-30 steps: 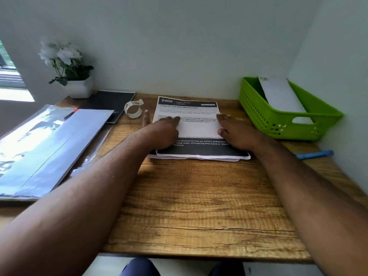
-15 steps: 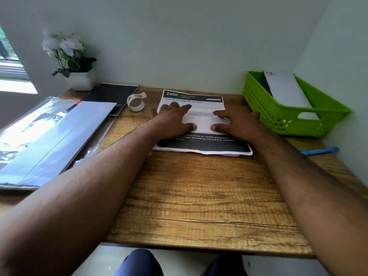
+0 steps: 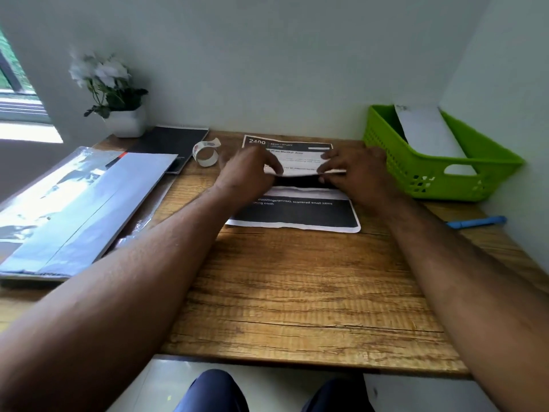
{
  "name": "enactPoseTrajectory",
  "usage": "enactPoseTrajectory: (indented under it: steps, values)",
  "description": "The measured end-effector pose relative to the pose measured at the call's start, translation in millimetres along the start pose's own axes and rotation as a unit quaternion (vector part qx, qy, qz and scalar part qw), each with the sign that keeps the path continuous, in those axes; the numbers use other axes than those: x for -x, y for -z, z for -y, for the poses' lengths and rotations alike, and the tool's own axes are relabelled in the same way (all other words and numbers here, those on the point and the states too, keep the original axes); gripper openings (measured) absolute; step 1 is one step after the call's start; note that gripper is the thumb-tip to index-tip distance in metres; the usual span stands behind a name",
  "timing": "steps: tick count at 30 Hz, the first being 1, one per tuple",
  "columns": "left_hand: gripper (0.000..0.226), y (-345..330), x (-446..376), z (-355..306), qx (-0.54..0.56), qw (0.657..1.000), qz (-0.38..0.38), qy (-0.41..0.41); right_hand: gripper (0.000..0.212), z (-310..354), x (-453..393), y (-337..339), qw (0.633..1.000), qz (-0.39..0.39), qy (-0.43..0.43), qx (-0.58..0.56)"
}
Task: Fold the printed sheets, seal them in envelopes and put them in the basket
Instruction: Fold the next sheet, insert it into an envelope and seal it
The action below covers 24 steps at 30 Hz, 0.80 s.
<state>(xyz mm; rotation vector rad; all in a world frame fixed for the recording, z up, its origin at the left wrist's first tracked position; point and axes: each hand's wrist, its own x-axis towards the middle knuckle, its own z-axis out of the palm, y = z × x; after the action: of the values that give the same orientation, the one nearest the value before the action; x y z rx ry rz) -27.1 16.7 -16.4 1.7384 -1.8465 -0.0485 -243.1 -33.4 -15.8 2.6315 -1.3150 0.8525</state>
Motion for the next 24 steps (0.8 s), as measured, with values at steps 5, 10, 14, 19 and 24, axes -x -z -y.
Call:
enactPoseTrajectory:
  steps: [5,10,14,19,24]
  values:
    - [0.019,-1,0,-6,-0.023,0.995,0.088,0.027,0.038,2,3,1,0.980,0.152,-0.076,-0.105]
    - [0.021,-11,-3,-11,-0.028,0.993,0.118,0.001,0.028,12,0,-3,0.987,0.136,-0.065,-0.064]
    - [0.052,-24,-7,-10,-0.052,0.976,0.211,0.026,0.032,24,-4,-17,0.981,0.161,-0.076,-0.074]
    - [0.055,-26,-9,-13,-0.136,0.957,0.256,-0.007,0.053,28,-7,-29,0.963,0.263,-0.056,0.016]
    - [0.059,-29,-9,-14,-0.135,0.958,0.252,0.022,0.053,24,-9,-29,0.959,0.278,-0.057,0.017]
